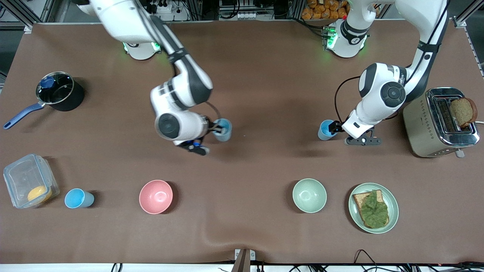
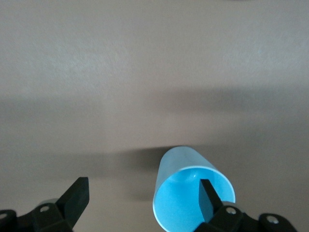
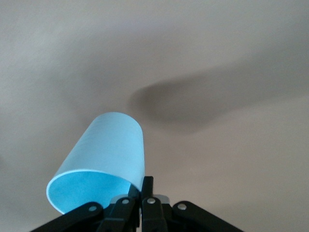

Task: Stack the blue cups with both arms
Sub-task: 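Carry the blue cup to mid-table with the right gripper while the left gripper lifts, then set the blue cup down and open the right gripper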

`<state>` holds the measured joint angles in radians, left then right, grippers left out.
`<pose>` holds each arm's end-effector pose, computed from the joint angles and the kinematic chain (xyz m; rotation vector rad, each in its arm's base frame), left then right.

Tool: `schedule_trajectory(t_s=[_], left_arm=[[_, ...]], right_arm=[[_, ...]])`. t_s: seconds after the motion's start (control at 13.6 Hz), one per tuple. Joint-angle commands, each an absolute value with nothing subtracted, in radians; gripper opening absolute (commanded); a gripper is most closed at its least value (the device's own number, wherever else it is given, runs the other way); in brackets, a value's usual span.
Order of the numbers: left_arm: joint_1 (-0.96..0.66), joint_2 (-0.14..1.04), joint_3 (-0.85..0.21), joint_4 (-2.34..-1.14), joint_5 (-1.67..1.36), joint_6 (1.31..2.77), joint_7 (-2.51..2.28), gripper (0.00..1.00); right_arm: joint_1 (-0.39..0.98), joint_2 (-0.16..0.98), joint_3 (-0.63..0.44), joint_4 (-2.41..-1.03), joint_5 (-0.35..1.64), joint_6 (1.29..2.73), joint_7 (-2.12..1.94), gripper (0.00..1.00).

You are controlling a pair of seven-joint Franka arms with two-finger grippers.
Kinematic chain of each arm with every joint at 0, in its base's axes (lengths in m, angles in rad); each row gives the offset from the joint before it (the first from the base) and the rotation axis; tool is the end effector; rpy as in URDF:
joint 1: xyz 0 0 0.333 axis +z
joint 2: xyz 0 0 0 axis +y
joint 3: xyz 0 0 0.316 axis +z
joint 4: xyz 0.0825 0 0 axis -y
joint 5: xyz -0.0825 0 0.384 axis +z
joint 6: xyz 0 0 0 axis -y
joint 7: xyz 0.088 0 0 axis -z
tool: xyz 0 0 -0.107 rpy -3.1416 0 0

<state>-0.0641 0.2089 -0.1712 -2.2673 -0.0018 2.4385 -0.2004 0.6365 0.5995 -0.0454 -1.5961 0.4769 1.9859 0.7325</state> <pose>0.5175 -0.1245 0.2653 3.1124 -0.0474 -0.0650 0.5414 0.4024 0.2719 -2.8516 0.5441 0.5876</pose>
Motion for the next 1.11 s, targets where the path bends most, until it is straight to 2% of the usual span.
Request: schedule_trajectory(t_s=[0.0,0.29,0.37,0.44,0.52,0.59,0.66,0.88,0.96,1.03], left_arm=[[-0.064,0.193,-0.189,-2.312,-0.021,2.454,-0.213,1.00],[-0.064,0.204,-0.189,-2.318,-0.021,2.456,-0.213,1.00],[-0.064,0.206,-0.187,-2.319,-0.021,2.457,-0.213,0.97],[-0.063,0.209,-0.189,-2.319,-0.021,2.457,-0.213,0.82],[-0.063,0.212,-0.187,-2.319,-0.021,2.457,-0.212,0.69],[-0.063,0.213,-0.189,-2.319,-0.021,2.457,-0.213,0.60],[-0.063,0.219,-0.189,-2.319,-0.021,2.457,-0.212,0.49],[-0.063,0.230,-0.189,-2.318,-0.021,2.457,-0.212,0.30],[-0.063,0.230,-0.189,-2.318,-0.021,2.457,-0.212,0.22],[-0.063,0.229,-0.187,-2.316,-0.021,2.457,-0.210,0.09]], right_arm=[[0.731,0.682,-0.061,-1.511,0.549,2.057,0.790,0.00],[0.787,0.712,-0.061,-1.479,0.583,2.117,0.822,0.00],[0.787,0.716,-0.061,-1.479,0.584,2.117,0.824,0.00],[0.787,0.719,-0.061,-1.479,0.586,2.117,0.830,0.42],[0.787,0.721,-0.061,-1.477,0.586,2.117,0.841,0.79],[0.787,0.718,-0.061,-1.474,0.584,2.115,0.839,1.00],[0.788,0.713,-0.061,-1.459,0.586,2.115,0.841,1.00],[0.773,0.687,-0.071,-1.388,0.568,2.085,0.831,1.00],[0.729,0.672,-0.069,-1.381,0.569,2.025,0.830,1.00],[0.689,0.648,-0.071,-1.371,0.569,1.938,0.827,1.00]])
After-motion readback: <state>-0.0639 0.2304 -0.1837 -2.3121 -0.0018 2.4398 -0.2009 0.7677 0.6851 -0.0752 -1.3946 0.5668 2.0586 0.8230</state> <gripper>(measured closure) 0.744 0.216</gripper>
